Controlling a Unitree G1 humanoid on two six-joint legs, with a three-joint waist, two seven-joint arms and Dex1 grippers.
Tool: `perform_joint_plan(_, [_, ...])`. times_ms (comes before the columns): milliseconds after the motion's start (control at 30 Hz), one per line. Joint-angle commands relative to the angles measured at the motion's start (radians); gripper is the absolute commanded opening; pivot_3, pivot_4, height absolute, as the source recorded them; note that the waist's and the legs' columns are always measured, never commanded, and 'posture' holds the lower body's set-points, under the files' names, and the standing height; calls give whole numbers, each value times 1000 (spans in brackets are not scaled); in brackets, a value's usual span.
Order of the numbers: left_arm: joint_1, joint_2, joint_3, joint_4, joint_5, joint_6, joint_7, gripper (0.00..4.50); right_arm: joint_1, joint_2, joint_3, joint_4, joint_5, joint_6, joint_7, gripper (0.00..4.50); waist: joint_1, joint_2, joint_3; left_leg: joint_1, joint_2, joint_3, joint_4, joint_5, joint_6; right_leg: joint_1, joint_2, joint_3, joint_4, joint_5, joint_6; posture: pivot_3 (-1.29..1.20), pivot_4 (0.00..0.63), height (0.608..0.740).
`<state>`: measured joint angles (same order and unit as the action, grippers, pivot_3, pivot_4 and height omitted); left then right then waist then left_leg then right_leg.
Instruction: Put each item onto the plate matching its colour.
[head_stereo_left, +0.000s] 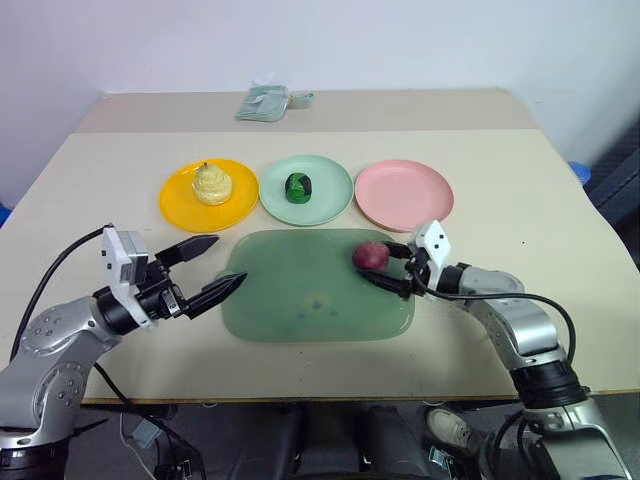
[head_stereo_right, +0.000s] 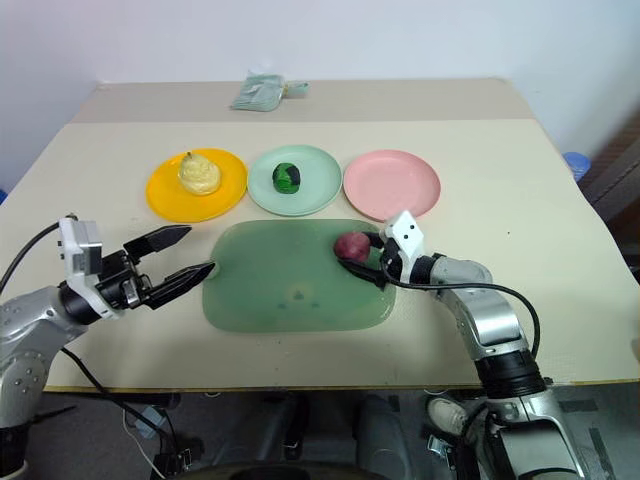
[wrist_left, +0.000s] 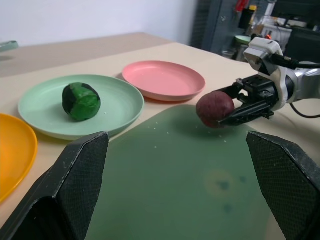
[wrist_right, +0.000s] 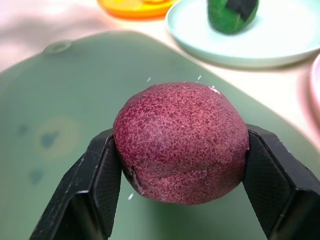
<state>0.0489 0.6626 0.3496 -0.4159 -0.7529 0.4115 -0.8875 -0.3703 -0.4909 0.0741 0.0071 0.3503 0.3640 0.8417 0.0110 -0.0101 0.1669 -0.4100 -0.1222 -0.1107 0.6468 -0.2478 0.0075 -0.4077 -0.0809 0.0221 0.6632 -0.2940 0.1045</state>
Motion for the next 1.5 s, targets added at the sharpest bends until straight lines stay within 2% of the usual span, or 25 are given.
perform_joint_plan(33, [4,-12,22,-48,-1,-11,43,4500,-144,25,-65,100,-1,-49,-46,3254,-2,0,0,0,0,0,0,0,0,0,0,0,0,0,0,0,150,740])
perform_joint_plan(233, [3,-44,-7,-113,12,-5,136,4500,-493,70,-78,684,-149,-292,-180,3254,-9,0,0,0,0,0,-1,0,-1,-1,0,0,0,0,0,0,150,740])
perform_joint_plan(433, [12,-73,-20,-176,90,-31,249,4500,-722,113,-103,1171,-234,-478,-312,3254,-18,0,0,0,0,1,-1,0,-1,0,1,0,0,0,0,0,150,740])
perform_joint_plan(567, [19,-92,-36,-205,160,-46,308,4500,-777,125,-113,1294,-273,-493,-383,3254,-27,1,0,0,0,1,-2,1,-1,-1,1,0,0,0,0,0,150,740])
perform_joint_plan(600, [16,-96,-41,-206,175,-51,318,4500,-782,127,-115,1306,-282,-495,-391,3841,-29,1,0,0,0,1,-2,1,-1,-1,1,0,0,0,0,0,150,740])
perform_joint_plan(633, [10,-104,-45,-205,191,-55,335,4500,-786,128,-118,1313,-290,-499,-399,4065,-29,1,0,0,0,1,-2,1,-1,-1,1,0,0,0,0,0,150,740])
perform_joint_plan(667, [0,-114,-49,-200,202,-57,354,4500,-788,128,-123,1317,-296,-508,-409,4481,-30,1,0,0,0,1,-2,1,-1,-1,1,0,0,0,0,0,150,740])
perform_joint_plan(733, [-15,-136,-51,-193,189,-40,384,4500,-793,125,-135,1317,-303,-528,-425,4481,-29,1,0,0,0,1,-2,1,-1,-1,1,0,0,0,0,0,150,740])
perform_joint_plan(867, [-18,-144,-64,-151,231,-66,381,4500,-788,94,-158,1293,-299,-563,-341,4481,-28,1,0,0,0,1,-1,1,-1,-1,1,0,0,0,0,0,150,740])
perform_joint_plan(1033, [17,-143,-56,-86,265,-124,334,4500,-682,37,-203,1098,-210,-589,-64,4481,-26,2,1,0,0,1,-1,1,-1,-1,1,0,0,0,0,0,150,740])
perform_joint_plan(1100, [37,-136,-50,-70,277,-143,317,4500,-558,9,-209,874,-148,-517,38,4481,-23,1,1,0,0,1,-1,0,-1,0,1,0,0,0,0,0,150,740])
perform_joint_plan(1167, [59,-129,-44,-61,283,-158,297,4500,-380,-32,-215,566,-71,-379,89,4481,-15,1,0,0,1,0,-1,0,0,1,1,0,-1,0,0,0,150,740])
perform_joint_plan(1267, [93,-121,-17,-47,265,-177,261,4500,-112,-101,-257,176,9,-218,77,4481,-1,3,1,0,0,0,-1,0,1,1,1,0,-2,0,0,0,150,740])
perform_joint_plan(1333, [121,-116,5,-44,245,-179,235,4500,48,-136,-309,-17,53,-135,43,4481,1,5,1,0,0,0,-1,-1,2,0,1,1,-2,0,0,0,150,740])
perform_joint_plan(1367, [134,-113,14,-42,243,-186,224,4500,126,-149,-339,-95,67,-108,31,4481,1,5,1,0,0,1,-1,-4,7,0,0,1,-2,0,0,0,150,740])
perform_joint_plan(1500, [182,-100,54,-53,216,-191,183,4500,400,-173,-457,-280,79,-79,-9,4481,3,7,-1,0,1,1,-1,-5,7,1,0,1,-2,0,0,0,150,740])
